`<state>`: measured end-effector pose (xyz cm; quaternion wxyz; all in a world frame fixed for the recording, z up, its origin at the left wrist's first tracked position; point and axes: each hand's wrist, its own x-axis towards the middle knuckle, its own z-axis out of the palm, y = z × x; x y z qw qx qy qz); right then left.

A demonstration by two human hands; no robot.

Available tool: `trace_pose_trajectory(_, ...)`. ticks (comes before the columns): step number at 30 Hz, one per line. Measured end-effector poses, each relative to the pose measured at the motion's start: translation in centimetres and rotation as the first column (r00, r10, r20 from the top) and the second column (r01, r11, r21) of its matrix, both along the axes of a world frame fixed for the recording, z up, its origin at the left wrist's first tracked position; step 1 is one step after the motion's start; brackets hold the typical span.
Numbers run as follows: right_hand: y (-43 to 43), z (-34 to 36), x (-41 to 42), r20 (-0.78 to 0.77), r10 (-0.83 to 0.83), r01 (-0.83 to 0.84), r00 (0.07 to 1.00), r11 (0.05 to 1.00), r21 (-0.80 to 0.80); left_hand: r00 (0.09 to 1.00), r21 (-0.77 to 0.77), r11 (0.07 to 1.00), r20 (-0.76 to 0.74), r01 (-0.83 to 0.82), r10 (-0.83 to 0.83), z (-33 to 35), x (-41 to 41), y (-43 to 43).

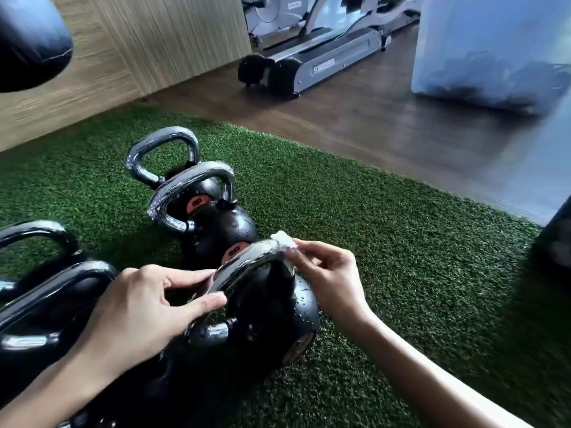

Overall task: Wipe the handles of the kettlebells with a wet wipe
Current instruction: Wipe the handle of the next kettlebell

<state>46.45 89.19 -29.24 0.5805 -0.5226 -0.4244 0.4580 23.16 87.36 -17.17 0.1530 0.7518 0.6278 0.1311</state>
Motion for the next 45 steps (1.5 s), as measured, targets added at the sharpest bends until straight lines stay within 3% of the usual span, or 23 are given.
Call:
trace_pose_trajectory(3,0.1,-0.8,0.5,-0.213,-0.013,-0.007,0.977,0.996,-0.094,1.000,0.027,0.999,0.005,0.023,-0.023,0.2,1.1,0.4)
trace_pose_trajectory(5,-0.3,-0.6,1.0,-0.275,-0.026,-0.021,0.961,0.986,-0.168,0.998,0.058,0.997,-0.030,0.054,-0.053,0.0,2.1,0.9)
trace_pose_trajectory(8,-0.6,-0.1,2.8,-0.244,-0.078,0.019,0.967,0.972,-0.236,0.993,0.123,0.986,-0.061,0.109,-0.102,-0.4,4.0,1.9)
trace_pose_trajectory(11,-0.5,2.4,4.4,-0.202,-0.055,0.015,0.978,0.981,-0.194,0.991,0.132,0.982,-0.022,0.136,-0.134,-0.6,4.4,2.7)
trace_pose_trajectory(15,-0.9,7.1,3.6,-0.120,0.170,-0.181,0.978,0.979,-0.090,0.930,0.130,0.985,0.336,0.112,-0.150,-2.0,2.8,2.3)
trace_pose_trajectory(18,-0.8,10.3,1.4,0.001,0.305,-0.305,0.952,0.952,-0.040,0.766,0.168,0.985,0.629,0.031,-0.131,-2.3,2.7,1.8)
trace_pose_trajectory(21,-0.4,11.9,-0.6,0.042,0.388,-0.387,0.921,0.921,-0.032,0.652,0.112,0.993,0.750,0.038,-0.110,-1.4,2.9,1.6)
trace_pose_trajectory(25,0.3,12.0,-1.7,0.033,0.436,-0.433,0.899,0.899,-0.062,0.771,0.236,0.971,0.624,-0.032,-0.127,-1.5,2.1,0.9)
trace_pose_trajectory(27,1.2,11.2,-1.1,0.245,0.394,-0.397,0.886,0.917,-0.039,0.823,0.280,0.957,0.560,-0.077,-0.097,-1.7,0.8,1.1)
trace_pose_trajectory(28,1.9,10.6,-0.4,0.447,0.339,-0.378,0.828,0.926,-0.002,0.854,0.290,0.955,0.512,-0.068,-0.095,-1.7,0.3,1.1)
trace_pose_trajectory(30,2.9,9.8,0.9,0.808,0.277,-0.445,0.520,0.895,-0.021,0.910,0.306,0.952,0.391,0.015,-0.140,-1.8,-0.2,0.9)
trace_pose_trajectory(31,3.2,9.7,1.4,0.894,0.277,-0.490,0.352,0.868,-0.076,0.929,0.318,0.946,0.326,0.067,-0.176,-2.0,-0.3,0.7)
trace_pose_trajectory(32,3.5,9.4,1.8,0.929,0.277,-0.518,0.245,0.848,-0.116,0.940,0.323,0.940,0.271,0.112,-0.206,-2.1,-0.2,0.4)
trace_pose_trajectory(34,4.1,9.2,2.1,0.956,0.246,-0.540,0.162,0.833,-0.122,0.947,0.314,0.935,0.212,0.166,-0.240,-2.3,0.1,0.4)
trace_pose_trajectory(38,5.1,7.9,3.0,0.982,0.135,-0.576,0.130,0.817,-0.037,0.950,0.324,0.925,0.167,0.199,-0.263,-2.8,0.8,1.3)
trace_pose_trajectory(41,5.8,6.7,4.2,0.975,0.137,-0.548,0.172,0.836,-0.021,0.973,0.349,0.920,0.075,0.182,-0.220,-2.7,1.6,2.2)
trace_pose_trajectory(45,6.4,6.5,5.1,0.933,0.191,-0.524,0.304,0.851,-0.003,0.964,0.275,0.941,0.123,0.195,-0.236,-2.0,3.2,3.5)
